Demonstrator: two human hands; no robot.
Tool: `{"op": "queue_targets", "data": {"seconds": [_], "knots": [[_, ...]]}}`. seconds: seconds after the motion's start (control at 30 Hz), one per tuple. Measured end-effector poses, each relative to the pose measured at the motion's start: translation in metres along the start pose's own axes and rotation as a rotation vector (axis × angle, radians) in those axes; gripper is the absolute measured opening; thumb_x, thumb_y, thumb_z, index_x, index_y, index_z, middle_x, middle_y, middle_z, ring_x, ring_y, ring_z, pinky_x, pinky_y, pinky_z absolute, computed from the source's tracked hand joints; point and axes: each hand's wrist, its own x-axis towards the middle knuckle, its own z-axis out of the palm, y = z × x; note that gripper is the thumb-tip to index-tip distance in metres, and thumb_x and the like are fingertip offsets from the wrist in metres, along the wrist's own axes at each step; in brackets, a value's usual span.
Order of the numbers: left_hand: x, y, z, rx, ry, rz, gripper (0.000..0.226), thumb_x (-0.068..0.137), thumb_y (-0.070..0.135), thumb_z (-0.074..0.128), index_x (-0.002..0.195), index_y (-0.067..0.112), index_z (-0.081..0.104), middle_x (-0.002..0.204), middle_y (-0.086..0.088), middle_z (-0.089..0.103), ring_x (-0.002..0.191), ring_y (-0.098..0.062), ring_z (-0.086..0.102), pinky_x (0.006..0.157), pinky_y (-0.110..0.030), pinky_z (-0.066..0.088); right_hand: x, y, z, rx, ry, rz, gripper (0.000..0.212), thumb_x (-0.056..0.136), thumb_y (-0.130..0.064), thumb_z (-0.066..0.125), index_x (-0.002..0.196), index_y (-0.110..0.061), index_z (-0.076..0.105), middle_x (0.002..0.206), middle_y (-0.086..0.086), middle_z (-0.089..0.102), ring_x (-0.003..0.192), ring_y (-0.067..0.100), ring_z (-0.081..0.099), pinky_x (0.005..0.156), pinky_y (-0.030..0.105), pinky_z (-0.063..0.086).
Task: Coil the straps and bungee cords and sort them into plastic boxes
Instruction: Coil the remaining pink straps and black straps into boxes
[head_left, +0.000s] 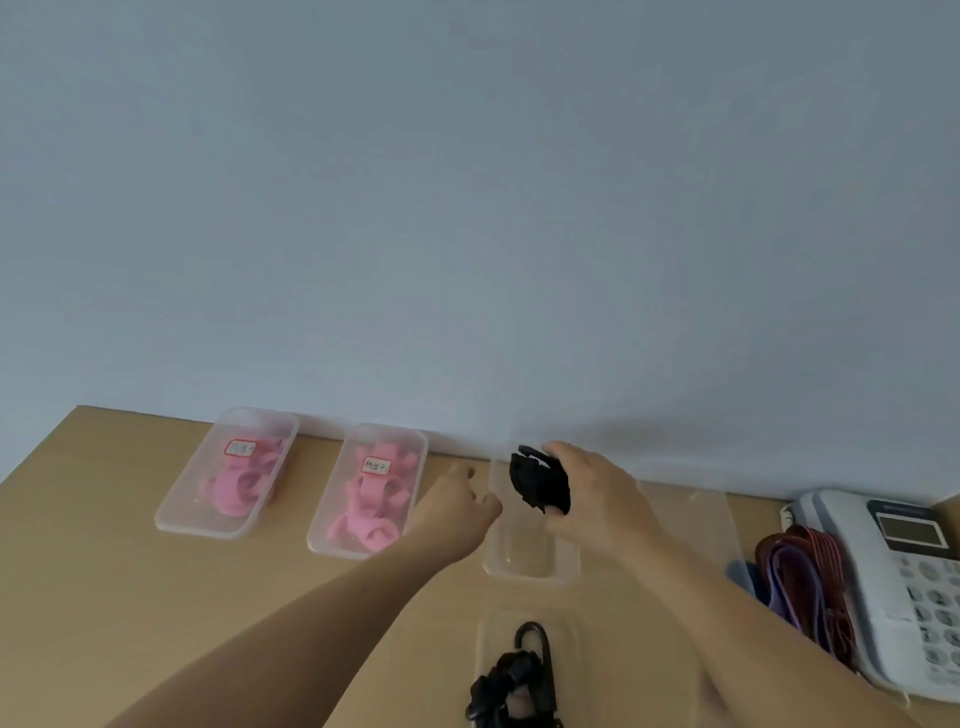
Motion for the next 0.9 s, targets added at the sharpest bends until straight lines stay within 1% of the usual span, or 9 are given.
{"op": "queue_targets", "data": {"seconds": [0.1,0.2,0.3,0.37,0.43,0.6,0.77,0.83,0.9], "knots": [[0.015,-0.001,0.013,0.093,-0.006,-0.008,0.061,0.091,0.036,0.053,0.147,0.016,0.037,0.122,-0.004,0.063,0.107,-0.023,0.062,0.084,-0.033,0.047,0.024,0.010,0.011,-0.050,-0.102,-0.123,0.056,0.074,-0.022,0.066,0.128,-0.024,0.049,0.119,-0.005,0.060,0.112,0.020,0.054,0.079,0.030,0.046],[0.024,-0.005,0.019,0.136,-0.046,-0.004,0.059,0.091,0.032,0.054,0.147,0.018,0.040,0.127,-0.006,0.063,0.114,-0.024,0.061,0.089,-0.032,0.047,0.039,0.021,0.018,-0.134,-0.191,-0.256,0.056,0.078,-0.013,0.062,0.131,-0.021,0.049,0.124,-0.003,0.058,0.117,0.019,0.050,0.083,0.030,0.045],[0.028,-0.008,0.021,0.133,-0.053,0.007,0.050,0.089,0.028,0.055,0.138,0.020,0.053,0.112,-0.005,0.069,0.101,-0.022,0.065,0.081,-0.030,0.051,0.050,0.027,0.022,-0.251,-0.248,-0.373,0.050,0.084,-0.008,0.056,0.132,-0.019,0.049,0.126,-0.002,0.056,0.119,0.019,0.049,0.087,0.028,0.045],[0.031,-0.010,0.022,0.131,-0.041,0.018,0.046,0.087,0.025,0.056,0.132,0.020,0.056,0.100,-0.004,0.070,0.091,-0.021,0.066,0.074,-0.029,0.052,0.054,0.027,0.024,-0.344,-0.257,-0.469,0.048,0.087,-0.006,0.054,0.133,-0.018,0.048,0.129,-0.002,0.054,0.120,0.019,0.047,0.093,0.031,0.045],[0.031,-0.011,0.024,0.145,-0.035,0.029,0.045,0.086,0.024,0.056,0.130,0.020,0.057,0.092,-0.002,0.070,0.086,-0.020,0.066,0.071,-0.029,0.051,0.056,0.026,0.025,-0.396,-0.249,-0.533,0.048,0.089,-0.005,0.054,0.134,-0.018,0.048,0.132,-0.002,0.052,0.122,0.020,0.046,0.096,0.031,0.044],[0.034,-0.014,0.025,0.164,-0.050,0.058,0.043,0.086,0.020,0.053,0.129,0.019,0.057,0.087,0.001,0.068,0.084,-0.020,0.064,0.070,-0.027,0.047,0.054,0.027,0.028,-0.408,-0.216,-0.511,0.044,0.092,-0.005,0.051,0.133,-0.019,0.045,0.132,0.003,0.040,0.117,0.024,0.047,0.088,0.035,0.049],[0.035,-0.016,0.025,0.106,-0.097,0.063,0.041,0.086,0.018,0.054,0.126,0.017,0.058,0.088,0.000,0.071,0.071,-0.017,0.066,0.071,-0.028,0.052,0.050,0.034,0.029,-0.438,-0.163,-0.642,0.038,0.090,0.001,0.048,0.125,-0.012,0.055,0.121,0.007,0.054,0.108,0.028,0.054,0.090,0.036,0.048],[0.035,-0.017,0.025,0.097,-0.102,0.070,0.040,0.086,0.017,0.053,0.125,0.017,0.058,0.084,0.001,0.071,0.067,-0.014,0.066,0.070,-0.027,0.052,0.054,0.037,0.027,-0.449,-0.152,-0.740,0.031,0.089,0.001,0.051,0.116,-0.010,0.062,0.112,0.007,0.061,0.100,0.027,0.060,0.084,0.036,0.053],[0.036,-0.017,0.024,0.109,-0.113,0.079,0.040,0.087,0.016,0.054,0.126,0.017,0.058,0.084,0.002,0.070,0.069,-0.014,0.067,0.072,-0.028,0.053,0.058,0.041,0.027,-0.459,-0.156,-0.848,0.025,0.089,0.000,0.057,0.109,-0.010,0.066,0.107,0.006,0.064,0.099,0.025,0.062,0.077,0.036,0.056]]}}
